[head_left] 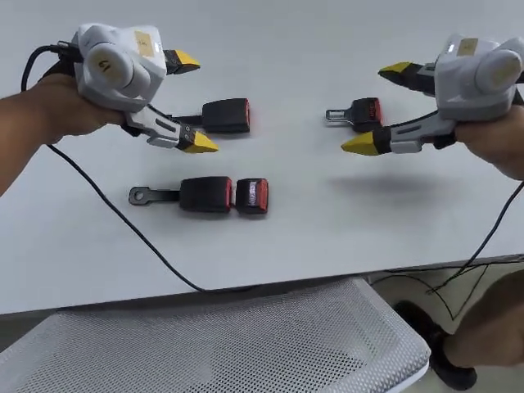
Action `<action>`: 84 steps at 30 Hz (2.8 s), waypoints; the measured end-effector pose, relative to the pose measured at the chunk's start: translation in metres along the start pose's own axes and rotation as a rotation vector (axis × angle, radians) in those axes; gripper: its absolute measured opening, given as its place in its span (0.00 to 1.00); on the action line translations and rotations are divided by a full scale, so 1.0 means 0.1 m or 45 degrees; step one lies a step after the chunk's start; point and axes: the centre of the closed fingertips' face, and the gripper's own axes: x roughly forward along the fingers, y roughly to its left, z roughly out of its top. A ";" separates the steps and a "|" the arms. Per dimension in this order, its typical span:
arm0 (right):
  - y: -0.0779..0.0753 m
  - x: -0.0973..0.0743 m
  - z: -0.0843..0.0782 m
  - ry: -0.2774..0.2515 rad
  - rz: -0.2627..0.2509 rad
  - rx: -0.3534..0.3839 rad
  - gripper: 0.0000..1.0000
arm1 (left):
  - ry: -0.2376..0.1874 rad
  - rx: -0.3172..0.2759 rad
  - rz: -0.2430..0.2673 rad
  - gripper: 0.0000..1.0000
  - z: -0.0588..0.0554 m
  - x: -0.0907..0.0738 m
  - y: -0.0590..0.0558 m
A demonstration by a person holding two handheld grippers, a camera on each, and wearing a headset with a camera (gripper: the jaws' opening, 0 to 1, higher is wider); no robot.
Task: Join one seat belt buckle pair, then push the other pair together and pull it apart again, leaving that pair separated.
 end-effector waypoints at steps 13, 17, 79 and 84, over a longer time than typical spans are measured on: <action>-0.08 0.15 -0.27 0.109 0.184 -0.013 0.75 | 0.067 -0.055 -0.067 0.72 -0.27 0.30 0.11; -0.11 0.18 -0.35 0.156 0.208 -0.076 0.67 | 0.082 -0.077 -0.094 0.59 -0.35 0.36 0.13; 0.12 0.67 0.07 -0.024 0.329 -0.145 0.35 | 0.096 -0.003 -0.190 0.33 -0.36 0.48 0.13; 0.13 0.79 0.13 -0.026 0.328 -0.150 0.35 | 0.099 0.000 -0.190 0.33 -0.37 0.48 0.14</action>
